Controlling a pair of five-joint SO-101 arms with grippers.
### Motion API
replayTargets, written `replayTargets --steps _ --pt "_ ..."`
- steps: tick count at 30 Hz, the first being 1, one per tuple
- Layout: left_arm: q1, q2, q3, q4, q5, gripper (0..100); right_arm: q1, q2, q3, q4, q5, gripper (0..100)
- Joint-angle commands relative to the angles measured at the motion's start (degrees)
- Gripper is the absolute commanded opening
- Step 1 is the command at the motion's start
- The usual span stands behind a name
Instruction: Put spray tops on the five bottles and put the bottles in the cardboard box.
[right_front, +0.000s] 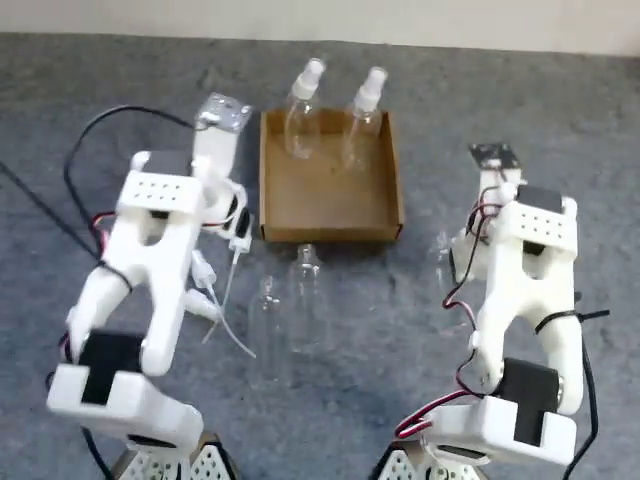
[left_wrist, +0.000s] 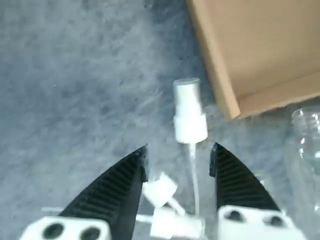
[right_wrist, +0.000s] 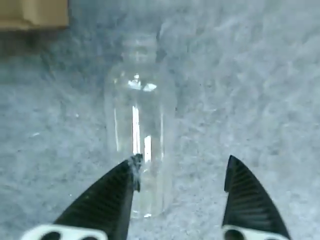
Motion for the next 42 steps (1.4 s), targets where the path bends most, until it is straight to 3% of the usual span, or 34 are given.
replayTargets --steps 1,12,18,22,31,42 --pt "1.7 5.4 -6.1 -2.5 1.8 18 -0.2 -0.4 2.2 -3.4 0.5 21.0" --pt "1.3 15.6 -6.7 -8.1 1.8 17 -0.4 -0.4 8.2 -9.4 0.5 21.0" --pt "0.7 16.4 -6.6 -8.1 1.7 1 -0.2 -0.8 8.0 -8.8 0.5 21.0" --pt "0.7 15.8 -6.8 -7.9 1.9 0 -0.4 -1.0 7.7 -5.4 0.5 21.0" --pt "-5.8 3.9 -3.4 -8.2 8.0 0 -5.2 -4.2 -2.2 0.5 -6.2 21.2" --pt "-6.3 -7.3 11.1 -13.9 7.6 0 -11.3 -2.7 -0.7 -6.9 -11.5 21.3"
